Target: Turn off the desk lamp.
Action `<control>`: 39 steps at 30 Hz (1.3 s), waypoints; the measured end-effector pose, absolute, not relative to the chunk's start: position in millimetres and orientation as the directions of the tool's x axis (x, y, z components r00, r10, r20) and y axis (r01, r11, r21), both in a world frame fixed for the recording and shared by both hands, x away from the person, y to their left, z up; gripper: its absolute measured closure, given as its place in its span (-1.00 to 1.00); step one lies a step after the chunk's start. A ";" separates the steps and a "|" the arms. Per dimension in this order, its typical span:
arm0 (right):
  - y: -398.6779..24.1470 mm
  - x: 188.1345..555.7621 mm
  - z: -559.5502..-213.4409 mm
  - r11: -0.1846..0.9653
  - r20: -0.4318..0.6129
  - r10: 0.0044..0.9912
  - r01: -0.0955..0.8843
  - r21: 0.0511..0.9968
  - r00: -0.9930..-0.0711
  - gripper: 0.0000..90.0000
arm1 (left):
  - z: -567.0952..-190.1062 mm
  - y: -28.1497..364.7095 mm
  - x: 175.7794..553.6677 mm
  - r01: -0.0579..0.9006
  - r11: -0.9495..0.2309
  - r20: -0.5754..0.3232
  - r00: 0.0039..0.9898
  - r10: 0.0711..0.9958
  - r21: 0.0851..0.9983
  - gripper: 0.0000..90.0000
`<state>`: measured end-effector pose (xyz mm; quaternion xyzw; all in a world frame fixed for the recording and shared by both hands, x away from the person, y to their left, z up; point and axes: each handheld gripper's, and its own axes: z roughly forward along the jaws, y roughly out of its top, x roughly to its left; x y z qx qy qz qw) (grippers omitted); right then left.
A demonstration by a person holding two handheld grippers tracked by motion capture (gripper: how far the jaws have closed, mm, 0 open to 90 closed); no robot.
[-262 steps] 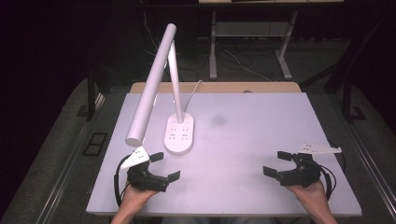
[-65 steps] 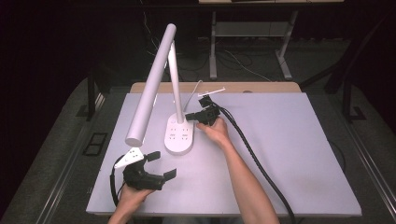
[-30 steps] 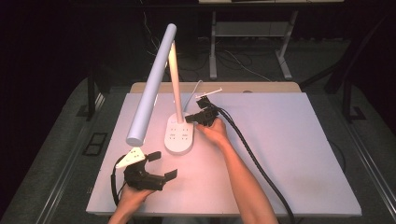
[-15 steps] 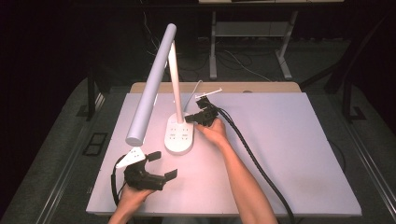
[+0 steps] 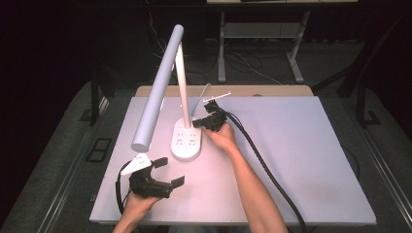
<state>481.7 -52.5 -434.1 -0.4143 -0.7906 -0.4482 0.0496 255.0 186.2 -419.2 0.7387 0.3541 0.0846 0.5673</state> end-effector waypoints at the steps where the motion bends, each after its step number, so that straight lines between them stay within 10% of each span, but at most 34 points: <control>1: -53.3 481.7 -435.4 0.246 0.455 0.607 0.698 0.672 -0.651 1.00 | -419.2 186.3 255.2 0.428 -0.103 -0.279 0.733 0.620 0.898 -1.00; 39: -85.8 469.9 -402.1 0.225 0.412 0.607 0.644 0.731 -0.679 1.00 | -420.2 186.4 255.8 0.432 -0.112 -0.276 0.733 0.622 0.895 -1.00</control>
